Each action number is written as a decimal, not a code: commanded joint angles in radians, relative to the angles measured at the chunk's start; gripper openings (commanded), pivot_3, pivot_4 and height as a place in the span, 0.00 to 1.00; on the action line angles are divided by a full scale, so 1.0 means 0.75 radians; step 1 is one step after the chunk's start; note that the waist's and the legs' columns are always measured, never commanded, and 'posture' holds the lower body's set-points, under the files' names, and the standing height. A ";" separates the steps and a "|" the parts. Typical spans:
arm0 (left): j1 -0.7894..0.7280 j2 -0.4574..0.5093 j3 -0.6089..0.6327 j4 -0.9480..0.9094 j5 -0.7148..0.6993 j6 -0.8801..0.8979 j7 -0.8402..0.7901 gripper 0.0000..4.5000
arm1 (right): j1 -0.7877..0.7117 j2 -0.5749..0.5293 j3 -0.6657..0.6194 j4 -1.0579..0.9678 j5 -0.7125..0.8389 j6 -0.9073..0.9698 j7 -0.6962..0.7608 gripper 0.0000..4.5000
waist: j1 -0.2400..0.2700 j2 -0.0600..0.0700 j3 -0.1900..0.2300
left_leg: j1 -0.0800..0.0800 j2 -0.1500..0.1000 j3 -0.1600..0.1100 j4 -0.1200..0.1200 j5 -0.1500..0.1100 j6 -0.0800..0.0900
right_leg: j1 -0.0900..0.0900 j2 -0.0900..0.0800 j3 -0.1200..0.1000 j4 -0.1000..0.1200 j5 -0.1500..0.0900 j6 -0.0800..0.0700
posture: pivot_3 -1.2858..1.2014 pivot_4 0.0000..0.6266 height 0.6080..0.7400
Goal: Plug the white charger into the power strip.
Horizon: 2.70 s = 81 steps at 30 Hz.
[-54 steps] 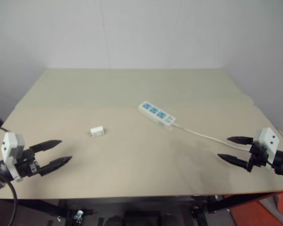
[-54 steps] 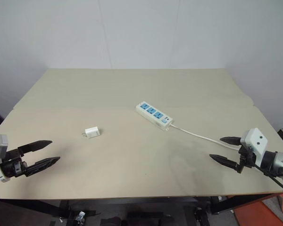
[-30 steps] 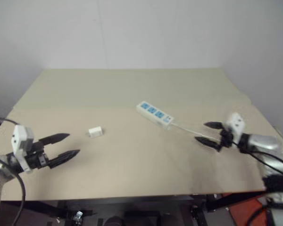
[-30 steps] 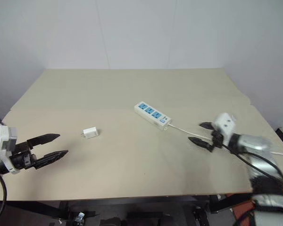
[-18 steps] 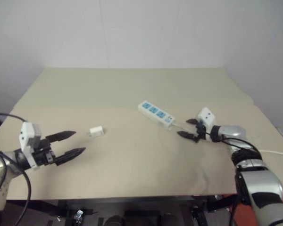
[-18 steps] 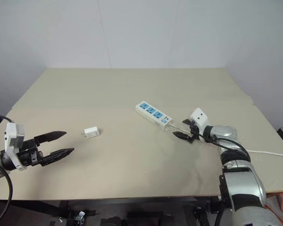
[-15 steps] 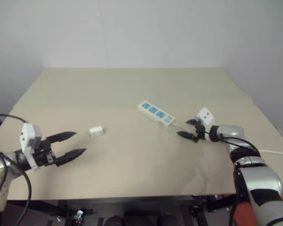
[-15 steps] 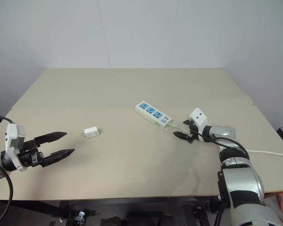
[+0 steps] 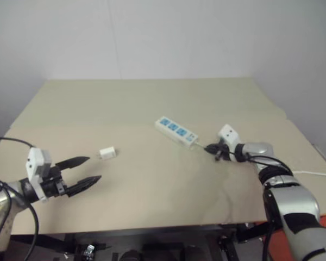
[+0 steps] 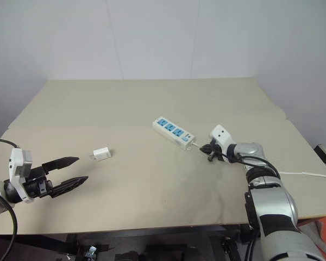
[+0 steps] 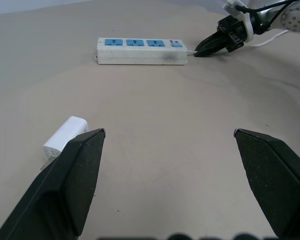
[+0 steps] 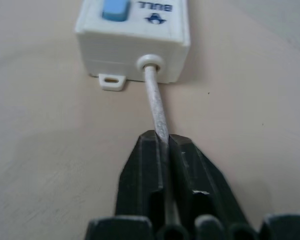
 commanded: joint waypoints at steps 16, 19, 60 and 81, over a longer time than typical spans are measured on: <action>-0.001 -0.014 0.028 -0.041 -0.020 -0.022 0.005 1.00 | 0.343 -0.133 -0.071 -0.428 0.147 -0.148 0.252 0.01 | 0.008 0.000 0.000 | -0.001 0.001 -0.001 -0.001 0.000 0.000 | 0.000 -0.002 0.000 -0.001 0.000 0.000 | 0.52 0.24 1.00; -0.018 -0.015 0.016 -0.032 -0.018 -0.021 0.001 1.00 | 0.415 -0.169 -0.082 -0.514 0.185 -0.123 0.272 0.01 | 0.010 0.000 0.000 | 0.001 0.000 -0.001 -0.001 0.000 0.000 | 0.001 -0.001 0.000 -0.001 0.000 0.000 | 0.52 0.24 1.00; -0.067 -0.003 0.007 -0.012 -0.010 -0.013 -0.002 1.00 | 0.550 0.141 -0.209 -0.842 0.492 0.141 -0.027 0.99 | 0.007 0.000 0.000 | 0.001 0.000 -0.001 -0.001 0.000 0.000 | 0.001 -0.001 0.000 0.000 0.000 0.000 | 0.52 0.24 1.00; -0.042 -0.025 0.010 -0.046 -0.023 -0.006 0.028 1.00 | 0.510 0.185 -0.190 -0.686 0.435 0.086 -0.056 0.99 | 0.003 0.000 0.000 | 0.001 0.000 -0.001 -0.001 0.000 0.000 | 0.001 0.000 0.000 0.000 0.000 0.000 | 0.52 0.24 1.00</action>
